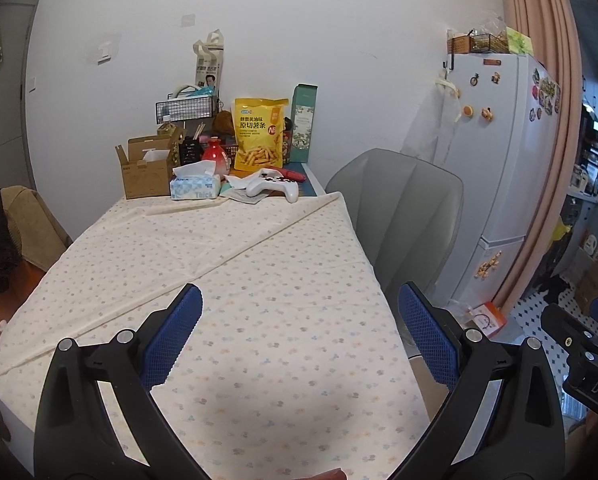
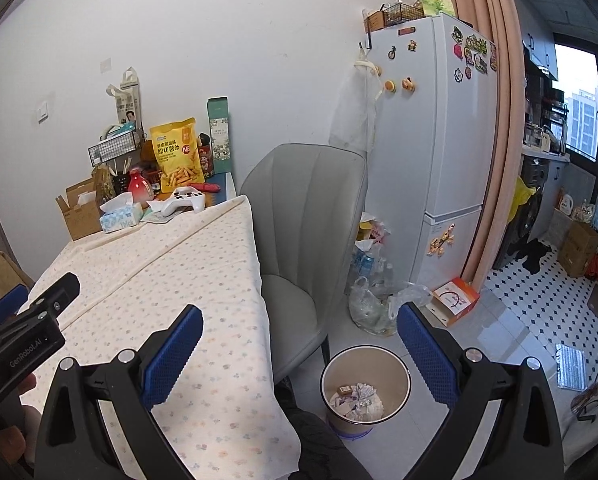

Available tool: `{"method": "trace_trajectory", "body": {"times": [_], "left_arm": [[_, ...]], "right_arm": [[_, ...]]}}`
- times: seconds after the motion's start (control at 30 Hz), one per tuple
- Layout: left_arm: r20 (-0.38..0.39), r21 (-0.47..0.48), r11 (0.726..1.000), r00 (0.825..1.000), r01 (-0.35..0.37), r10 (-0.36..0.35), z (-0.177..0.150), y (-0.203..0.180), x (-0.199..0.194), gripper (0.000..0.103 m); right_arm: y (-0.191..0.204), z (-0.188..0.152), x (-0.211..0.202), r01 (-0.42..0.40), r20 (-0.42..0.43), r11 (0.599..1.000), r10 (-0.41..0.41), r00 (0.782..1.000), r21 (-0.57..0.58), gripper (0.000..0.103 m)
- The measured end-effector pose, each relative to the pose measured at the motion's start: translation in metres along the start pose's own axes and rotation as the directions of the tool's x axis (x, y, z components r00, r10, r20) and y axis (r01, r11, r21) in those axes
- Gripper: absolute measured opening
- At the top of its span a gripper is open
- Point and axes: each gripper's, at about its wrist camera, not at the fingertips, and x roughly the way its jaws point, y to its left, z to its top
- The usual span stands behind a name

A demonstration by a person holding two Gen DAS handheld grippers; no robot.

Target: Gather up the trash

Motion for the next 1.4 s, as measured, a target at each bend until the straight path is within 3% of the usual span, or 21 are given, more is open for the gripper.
{"method": "trace_trajectory", "body": {"times": [1.4], "left_arm": [[0.004, -0.027, 0.999, 1.0, -0.02, 0.02, -0.006, 0.018, -0.003, 0.097]], "right_arm": [[0.015, -0.011, 0.0, -0.007, 0.009, 0.999, 0.008, 1.0, -0.045, 0.095]]}}
